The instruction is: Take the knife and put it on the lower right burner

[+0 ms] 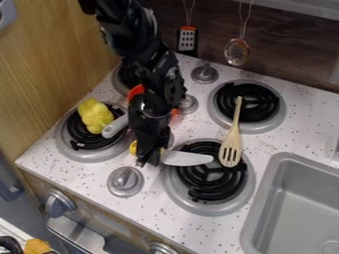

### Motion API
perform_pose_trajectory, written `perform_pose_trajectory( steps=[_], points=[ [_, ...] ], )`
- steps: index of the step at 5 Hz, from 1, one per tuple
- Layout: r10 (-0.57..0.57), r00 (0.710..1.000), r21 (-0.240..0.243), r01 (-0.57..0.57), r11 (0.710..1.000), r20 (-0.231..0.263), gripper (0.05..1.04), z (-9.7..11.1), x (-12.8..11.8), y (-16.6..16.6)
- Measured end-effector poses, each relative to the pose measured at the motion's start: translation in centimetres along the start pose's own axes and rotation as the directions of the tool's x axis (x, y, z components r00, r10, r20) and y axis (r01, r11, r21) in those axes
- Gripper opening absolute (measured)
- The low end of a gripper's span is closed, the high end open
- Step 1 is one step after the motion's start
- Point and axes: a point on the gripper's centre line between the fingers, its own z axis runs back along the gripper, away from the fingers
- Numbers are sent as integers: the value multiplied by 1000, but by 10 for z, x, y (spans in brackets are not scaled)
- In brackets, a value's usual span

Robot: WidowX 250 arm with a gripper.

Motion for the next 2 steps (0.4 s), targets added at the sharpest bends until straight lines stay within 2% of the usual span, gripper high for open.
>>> perform_pose_trajectory(
  steps=[1,2],
  points=[
    [37,999,1,-37,999,18,364,-3,3,6],
    [76,996,-7,-76,997,37,431,-5,4,10]
  ],
)
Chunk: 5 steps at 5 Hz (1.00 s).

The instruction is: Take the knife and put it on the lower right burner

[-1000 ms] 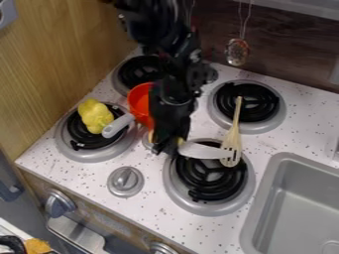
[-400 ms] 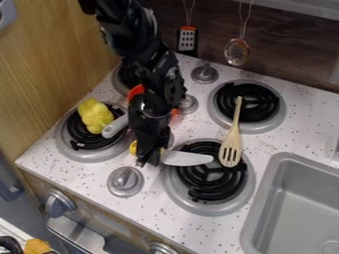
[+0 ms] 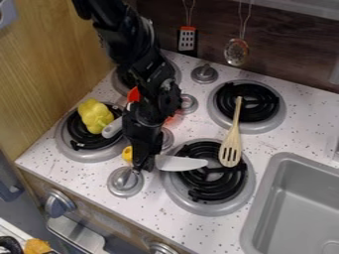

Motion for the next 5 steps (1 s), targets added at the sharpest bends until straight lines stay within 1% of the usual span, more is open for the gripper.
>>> perform_pose_trajectory(
  steps=[1,2,3,4,5],
  points=[
    [21,1000,-6,-21,1000,15,744,-1,-4,0],
    [25,999,-14,-25,1000,35,985,-1,-4,-1],
    [7,998,-21,-6,1000,58,1001,4,-6,-8],
    [-48,997,5,48,999,64,1001,10,-8,-14],
    [-158,987,28,157,987,16,1001,25,-14,-22]
  ],
)
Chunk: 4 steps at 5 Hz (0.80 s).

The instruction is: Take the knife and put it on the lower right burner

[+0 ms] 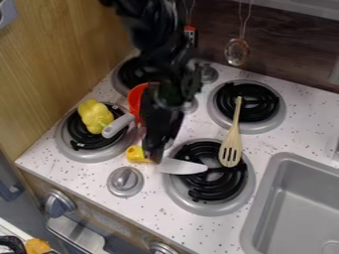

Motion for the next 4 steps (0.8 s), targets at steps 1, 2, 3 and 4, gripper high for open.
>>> perform_pose_trajectory(
  steps=[1,2,3,4],
  points=[
    [-78,993,31,81,996,-89,1001,25,1,-11],
    [-273,942,-16,275,961,-193,1001,42,4,-28],
    [-504,859,-106,495,862,-85,1001,48,11,-47],
    [-669,727,-163,687,709,156,1001,46,14,-70]
  ],
)
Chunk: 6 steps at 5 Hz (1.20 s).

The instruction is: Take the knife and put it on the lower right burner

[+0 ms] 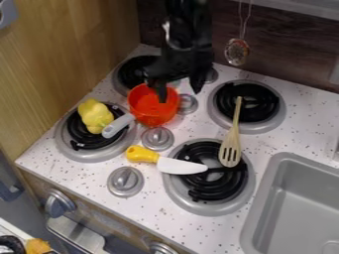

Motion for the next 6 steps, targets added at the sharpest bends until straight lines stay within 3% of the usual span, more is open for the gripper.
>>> perform_pose_trajectory(
  steps=[1,2,3,4,5,6],
  points=[
    [-248,965,-58,253,966,88,1001,-13,4,-11],
    [-463,877,-123,478,870,130,1001,-27,6,-14],
    [-655,725,-165,687,708,213,1001,-30,2,-18],
    [-744,617,-138,786,603,257,1001,-29,3,-21],
    [-800,554,-134,832,538,230,1001,-33,1,-25],
    [-858,469,-163,882,443,208,1001,-28,0,-48]
  ],
)
